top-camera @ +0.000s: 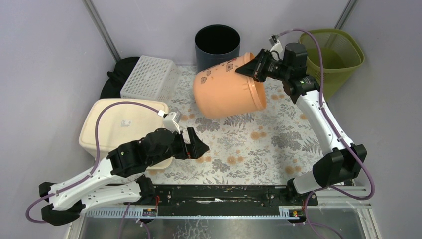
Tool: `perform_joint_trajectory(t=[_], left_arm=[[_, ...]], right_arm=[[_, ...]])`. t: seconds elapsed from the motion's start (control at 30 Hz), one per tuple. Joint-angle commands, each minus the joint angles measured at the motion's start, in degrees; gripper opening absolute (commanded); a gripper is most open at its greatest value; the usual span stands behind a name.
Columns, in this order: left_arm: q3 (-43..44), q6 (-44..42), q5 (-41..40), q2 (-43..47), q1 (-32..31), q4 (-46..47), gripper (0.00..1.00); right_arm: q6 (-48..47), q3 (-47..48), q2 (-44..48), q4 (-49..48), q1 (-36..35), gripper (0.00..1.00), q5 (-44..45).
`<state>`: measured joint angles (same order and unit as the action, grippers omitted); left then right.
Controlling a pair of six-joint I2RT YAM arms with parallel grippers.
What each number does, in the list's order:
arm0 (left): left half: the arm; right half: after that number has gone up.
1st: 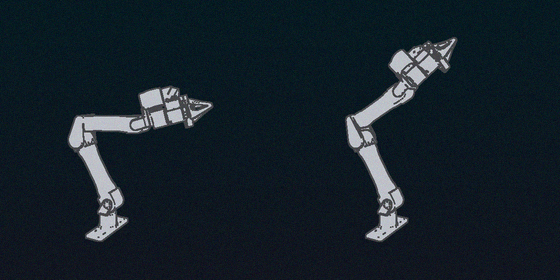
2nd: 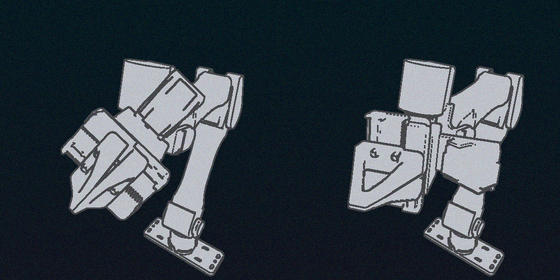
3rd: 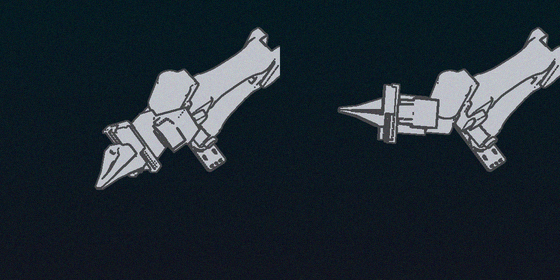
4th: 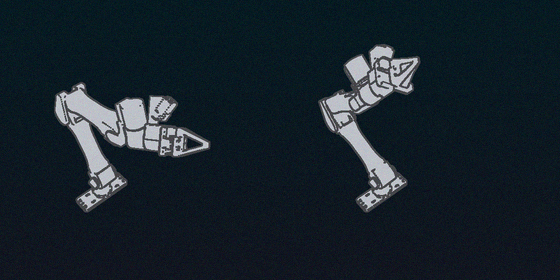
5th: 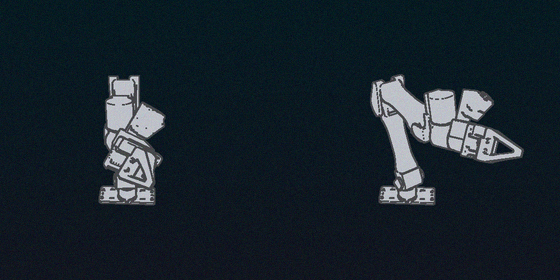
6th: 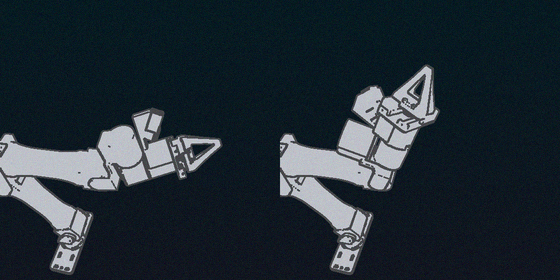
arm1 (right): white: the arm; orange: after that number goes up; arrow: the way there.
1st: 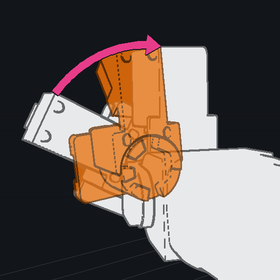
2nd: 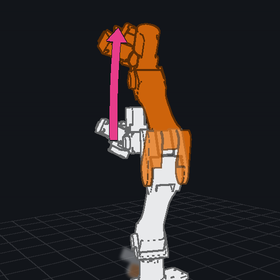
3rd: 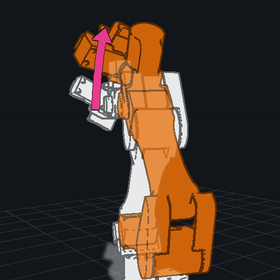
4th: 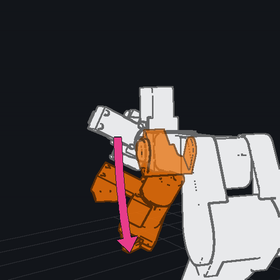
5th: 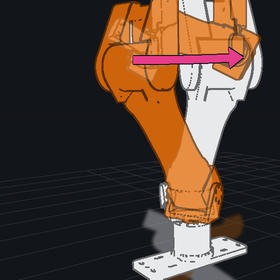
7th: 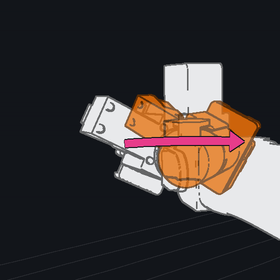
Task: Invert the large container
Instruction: Turn the container upside down at the center of the board.
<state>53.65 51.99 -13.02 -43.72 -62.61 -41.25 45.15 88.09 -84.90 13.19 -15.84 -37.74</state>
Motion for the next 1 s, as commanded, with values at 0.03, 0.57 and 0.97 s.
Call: perform_joint_trajectory(t=[0.03,0.57,0.97], left_arm=[[-0.47,0.57,-1.66,1.22,-0.13,-0.96,1.00],[-1.01,0.83,-1.22,0.68,-0.12,-0.91,1.00],[-1.49,1.61,-1.07,0.72,-0.13,-0.86,1.00]], right_arm=[[20.02,-5.73,1.51,-28.02,4.16,0.01,-11.35],[71.60,-18.72,-12.63,-95.59,7.57,0.01,-11.44],[80.49,-24.15,-20.91,-111.05,7.58,0.01,-4.51]])
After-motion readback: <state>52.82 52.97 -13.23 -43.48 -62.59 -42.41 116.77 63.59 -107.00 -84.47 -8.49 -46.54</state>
